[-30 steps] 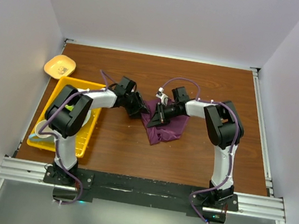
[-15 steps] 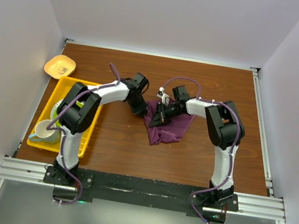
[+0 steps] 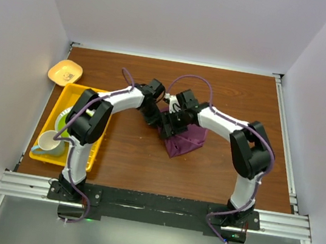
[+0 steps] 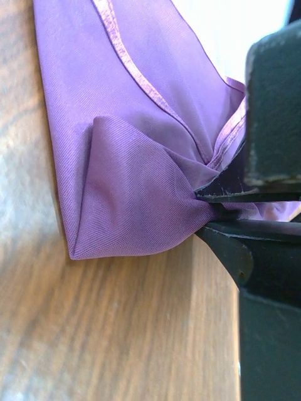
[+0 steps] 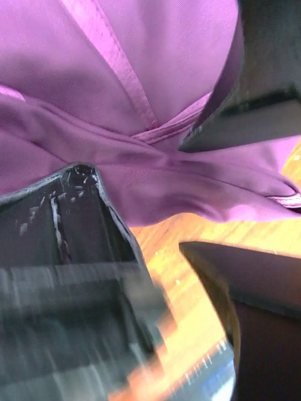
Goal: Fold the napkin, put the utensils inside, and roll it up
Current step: Roll the napkin with the utensil
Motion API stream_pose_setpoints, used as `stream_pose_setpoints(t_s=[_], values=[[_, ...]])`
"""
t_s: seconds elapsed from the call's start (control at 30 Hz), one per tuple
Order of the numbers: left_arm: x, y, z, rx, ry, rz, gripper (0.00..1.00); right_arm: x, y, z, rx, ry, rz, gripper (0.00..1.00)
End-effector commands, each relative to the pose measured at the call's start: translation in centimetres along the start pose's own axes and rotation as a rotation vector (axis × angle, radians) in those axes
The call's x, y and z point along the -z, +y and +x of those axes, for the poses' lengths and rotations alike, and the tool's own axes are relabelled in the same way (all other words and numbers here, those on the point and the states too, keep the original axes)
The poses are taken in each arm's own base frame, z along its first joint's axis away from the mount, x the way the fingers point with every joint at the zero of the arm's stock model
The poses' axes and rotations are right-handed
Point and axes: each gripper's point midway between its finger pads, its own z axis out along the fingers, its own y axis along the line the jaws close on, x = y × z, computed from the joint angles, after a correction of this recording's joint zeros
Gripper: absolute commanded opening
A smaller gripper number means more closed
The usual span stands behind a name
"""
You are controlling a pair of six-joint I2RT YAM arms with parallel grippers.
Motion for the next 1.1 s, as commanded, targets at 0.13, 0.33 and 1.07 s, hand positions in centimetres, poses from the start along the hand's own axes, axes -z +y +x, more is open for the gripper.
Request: stream_pose_setpoints(t_s=[0.13,0.33,1.07], values=[[-0.6,4.6,2.7,0.041,0.122,-0.251,0.0,3.1,-0.5,-1.9,0.237,-0.282,0.39,0.71],[0.4,5.0,3.1,0.048,0.14,-0.272,0.0,1.6,2.1,-2.3,0.343,-0.315,0.393,0.7],[1.0,3.7,3.6,0.094,0.192,-0.273,0.0,-4.7,2.8,0.0,0.303,-0.262,0.484,0.47]])
